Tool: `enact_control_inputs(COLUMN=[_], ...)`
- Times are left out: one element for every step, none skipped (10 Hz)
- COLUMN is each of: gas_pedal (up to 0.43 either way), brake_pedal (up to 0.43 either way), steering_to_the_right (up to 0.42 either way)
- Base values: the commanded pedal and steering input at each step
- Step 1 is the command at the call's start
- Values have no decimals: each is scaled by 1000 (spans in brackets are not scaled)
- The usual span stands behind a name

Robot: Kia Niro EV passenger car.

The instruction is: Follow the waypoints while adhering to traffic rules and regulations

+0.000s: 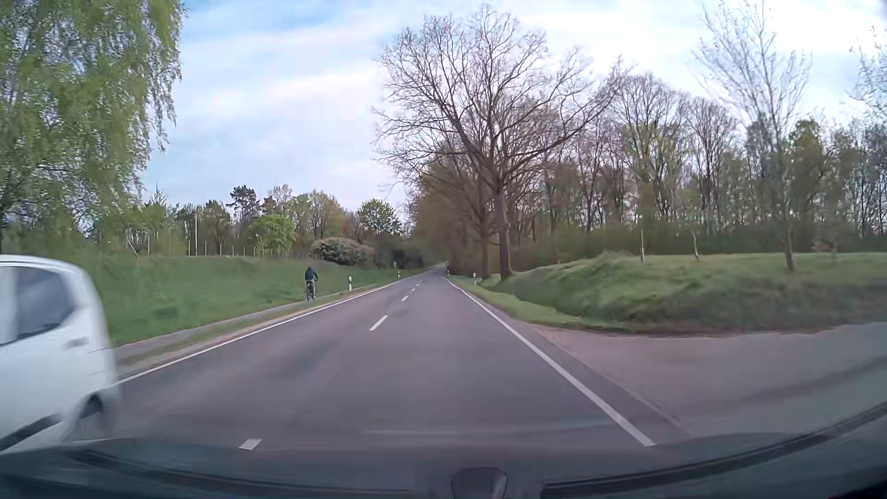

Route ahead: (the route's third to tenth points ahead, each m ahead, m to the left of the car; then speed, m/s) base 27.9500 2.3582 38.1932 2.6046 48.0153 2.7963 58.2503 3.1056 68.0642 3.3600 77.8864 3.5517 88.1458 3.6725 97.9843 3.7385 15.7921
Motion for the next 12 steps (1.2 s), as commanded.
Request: enact_control_inputs(gas_pedal=[110,110,110,98,87,87,79,79,67,59,59,59], brake_pedal=[0,0,0,0,0,0,0,0,0,0,0,0], steering_to_the_right=[-7,-7,-7,-5,-5,-5,-5,-6,-6,-6,-6,-6])
